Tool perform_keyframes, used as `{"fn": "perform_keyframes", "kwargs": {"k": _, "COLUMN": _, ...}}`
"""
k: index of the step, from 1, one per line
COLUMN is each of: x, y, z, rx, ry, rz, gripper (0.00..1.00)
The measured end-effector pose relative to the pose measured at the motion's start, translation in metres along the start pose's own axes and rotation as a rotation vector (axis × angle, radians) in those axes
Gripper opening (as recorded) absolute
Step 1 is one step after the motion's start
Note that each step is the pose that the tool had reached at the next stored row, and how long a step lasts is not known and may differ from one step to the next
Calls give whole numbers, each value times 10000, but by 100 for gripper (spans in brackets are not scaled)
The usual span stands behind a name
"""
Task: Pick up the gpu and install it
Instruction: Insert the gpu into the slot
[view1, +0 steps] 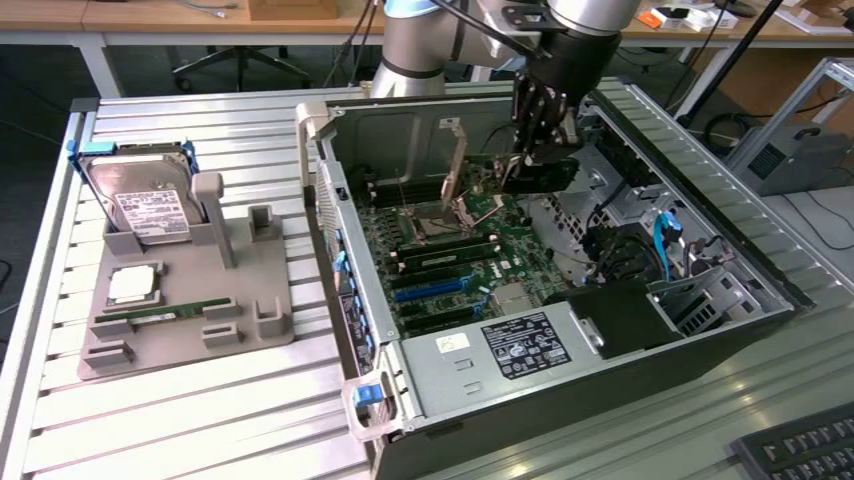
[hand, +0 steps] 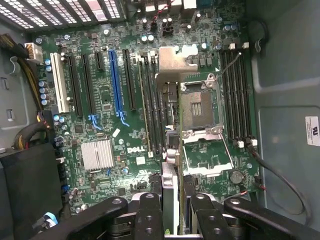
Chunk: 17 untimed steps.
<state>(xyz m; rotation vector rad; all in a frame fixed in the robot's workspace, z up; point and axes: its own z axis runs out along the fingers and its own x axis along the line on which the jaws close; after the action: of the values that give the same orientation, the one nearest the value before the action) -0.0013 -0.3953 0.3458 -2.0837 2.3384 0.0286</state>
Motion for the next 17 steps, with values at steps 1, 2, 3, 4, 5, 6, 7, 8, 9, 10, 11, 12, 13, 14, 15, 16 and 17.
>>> {"fn": "perform_keyframes", "kwargs": {"k": 1, "x": 0, "y": 0, "z": 0, "rx": -1, "ry": 0, "rz": -41, "gripper": 27}}
{"fn": "perform_keyframes", "kwargs": {"k": 2, "x": 0, "y": 0, "z": 0, "rx": -1, "ry": 1, "rz": -93, "gripper": 27}}
{"fn": "perform_keyframes", "kwargs": {"k": 3, "x": 0, "y": 0, "z": 1, "rx": -2, "ry": 2, "rz": -131, "gripper": 27}}
{"fn": "perform_keyframes", "kwargs": {"k": 4, "x": 0, "y": 0, "z": 1, "rx": -3, "ry": 2, "rz": -173, "gripper": 27}}
{"fn": "perform_keyframes", "kwargs": {"k": 5, "x": 0, "y": 0, "z": 1, "rx": -4, "ry": 3, "rz": -209, "gripper": 27}}
{"fn": "perform_keyframes", "kwargs": {"k": 6, "x": 0, "y": 0, "z": 1, "rx": -5, "ry": 3, "rz": -281, "gripper": 27}}
{"fn": "perform_keyframes", "kwargs": {"k": 7, "x": 0, "y": 0, "z": 1, "rx": -7, "ry": 4, "rz": -348, "gripper": 27}}
{"fn": "perform_keyframes", "kwargs": {"k": 8, "x": 0, "y": 0, "z": 2, "rx": -8, "ry": 5, "rz": -450, "gripper": 27}}
{"fn": "perform_keyframes", "kwargs": {"k": 9, "x": 0, "y": 0, "z": 2, "rx": -10, "ry": 6, "rz": -503, "gripper": 27}}
{"fn": "perform_keyframes", "kwargs": {"k": 10, "x": 0, "y": 0, "z": 2, "rx": -10, "ry": 6, "rz": -555, "gripper": 27}}
{"fn": "perform_keyframes", "kwargs": {"k": 11, "x": 0, "y": 0, "z": 2, "rx": -11, "ry": 6, "rz": -594, "gripper": 27}}
{"fn": "perform_keyframes", "kwargs": {"k": 12, "x": 0, "y": 0, "z": 2, "rx": -12, "ry": 7, "rz": -629, "gripper": 27}}
{"fn": "perform_keyframes", "kwargs": {"k": 13, "x": 0, "y": 0, "z": 2, "rx": -13, "ry": 7, "rz": -669, "gripper": 27}}
{"fn": "perform_keyframes", "kwargs": {"k": 14, "x": 0, "y": 0, "z": 3, "rx": -14, "ry": 7, "rz": -718, "gripper": 27}}
{"fn": "perform_keyframes", "kwargs": {"k": 15, "x": 0, "y": 0, "z": 3, "rx": -14, "ry": 8, "rz": -759, "gripper": 27}}
{"fn": "perform_keyframes", "kwargs": {"k": 16, "x": 0, "y": 0, "z": 3, "rx": -15, "ry": 8, "rz": -791, "gripper": 27}}
{"fn": "perform_keyframes", "kwargs": {"k": 17, "x": 0, "y": 0, "z": 3, "rx": -16, "ry": 9, "rz": -830, "gripper": 27}}
